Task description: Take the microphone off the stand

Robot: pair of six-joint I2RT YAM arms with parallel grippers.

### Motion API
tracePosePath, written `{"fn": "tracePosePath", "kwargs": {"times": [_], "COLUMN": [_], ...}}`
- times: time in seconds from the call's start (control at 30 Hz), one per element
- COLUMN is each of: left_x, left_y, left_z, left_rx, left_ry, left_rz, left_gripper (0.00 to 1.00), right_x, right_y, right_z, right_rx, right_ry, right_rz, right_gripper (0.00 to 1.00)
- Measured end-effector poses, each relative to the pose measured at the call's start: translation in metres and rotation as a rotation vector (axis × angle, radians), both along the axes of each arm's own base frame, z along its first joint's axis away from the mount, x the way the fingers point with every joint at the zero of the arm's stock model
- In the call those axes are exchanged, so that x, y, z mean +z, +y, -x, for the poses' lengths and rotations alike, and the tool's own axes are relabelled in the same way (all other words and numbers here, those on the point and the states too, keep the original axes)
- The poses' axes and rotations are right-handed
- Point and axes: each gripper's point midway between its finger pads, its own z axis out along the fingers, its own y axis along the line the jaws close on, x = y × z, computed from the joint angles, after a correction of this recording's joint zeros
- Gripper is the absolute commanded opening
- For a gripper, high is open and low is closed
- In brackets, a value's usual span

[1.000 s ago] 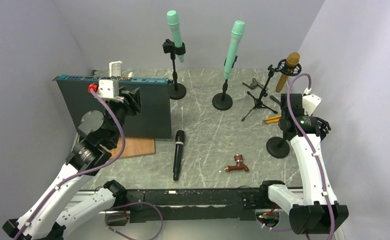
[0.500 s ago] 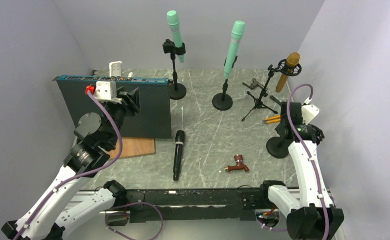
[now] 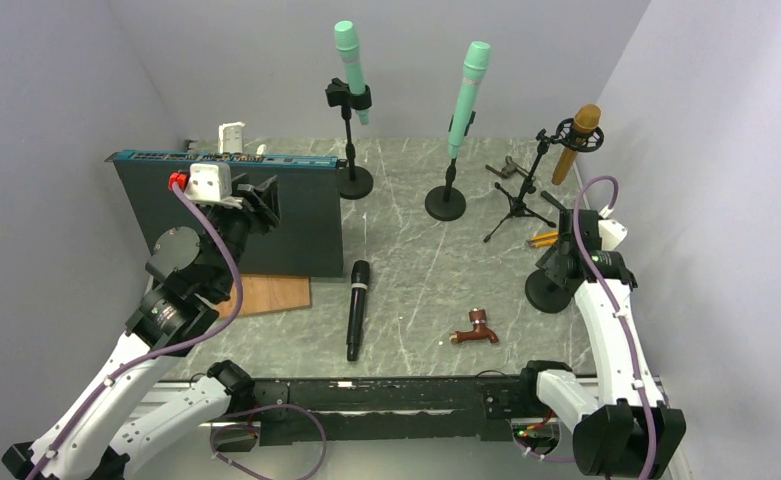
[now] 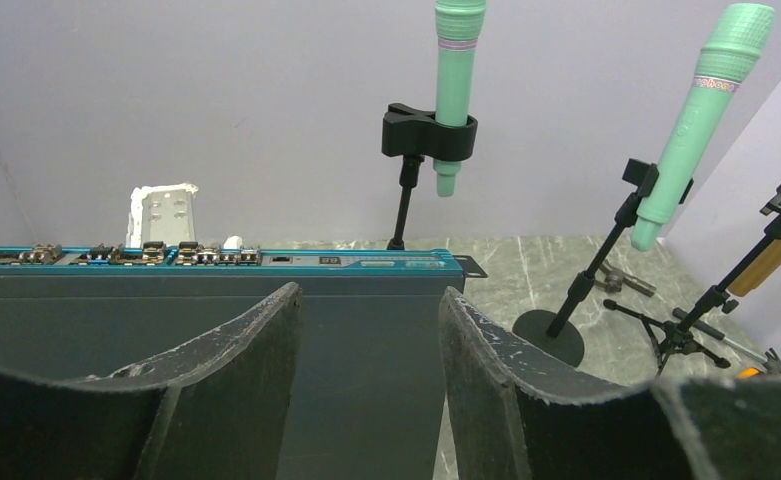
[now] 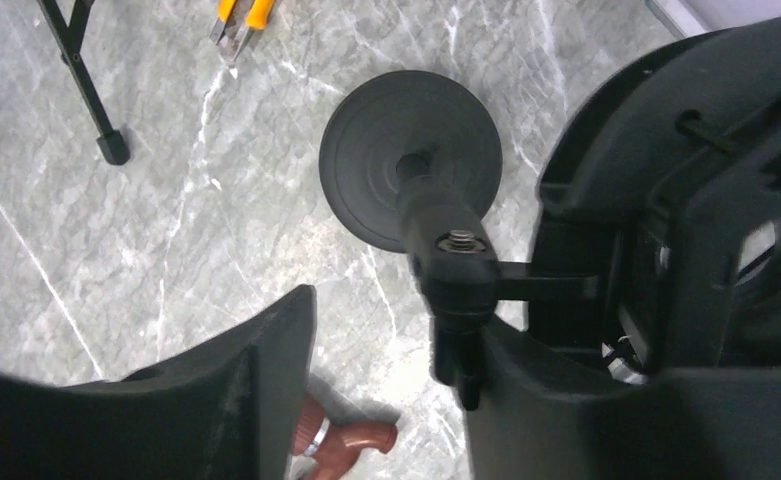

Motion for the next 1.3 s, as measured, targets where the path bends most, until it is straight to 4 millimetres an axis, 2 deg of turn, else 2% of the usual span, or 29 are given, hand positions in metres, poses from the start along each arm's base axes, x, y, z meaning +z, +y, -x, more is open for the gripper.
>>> {"fn": "tracePosePath", "kwargs": {"times": [0.1, 0.23, 0.43, 0.5, 0.6, 0.8, 0.97, 1.07, 1.3], "left_x": [0.000, -0.001, -0.004, -0.004, -0.005, -0.005, -0.005, -0.004, -0.004], "left_y": [-0.001, -0.001, -0.003, -0.003, -0.004, -0.004, -0.004, -0.004, -0.004], "left_z": [0.000, -0.001, -0.004, -0.004, -0.004, -0.004, -0.004, -0.003, -0.003], "left_rx": [-0.002, -0.002, -0.002, -0.002, -0.002, -0.004, -0.005, -0.005, -0.005], "left_ry": [0.001, 0.004, 0.013, 0.013, 0.015, 0.016, 0.017, 0.016, 0.015], "left_rz": [-0.001, -0.003, -0.009, -0.010, -0.011, -0.003, 0.004, 0.005, 0.006], "left_gripper": [0.56, 0.56, 0.55, 0.56, 0.56, 0.55, 0.56, 0.56, 0.56], "right_x": [0.007, 0.028, 0.081, 0.094, 0.104, 0.102, 0.066, 0.056, 0.080], "right_y": [0.005, 0.009, 0.010, 0.010, 0.007, -0.005, -0.006, -0.004, -0.002], "right_z": [0.002, 0.003, -0.011, -0.014, -0.016, -0.016, -0.014, -0.015, -0.022], "right_rx": [0.029, 0.077, 0.167, 0.192, 0.216, 0.202, 0.193, 0.204, 0.214], "right_ry": [0.007, 0.002, -0.092, -0.117, -0.126, -0.102, 0.009, 0.043, -0.040], "right_rz": [-0.018, -0.023, 0.021, 0.040, 0.072, 0.136, 0.116, 0.101, 0.107], "right_gripper": [0.81, 0.90, 0.91, 0.91, 0.90, 0.93, 0.93, 0.92, 0.92]}}
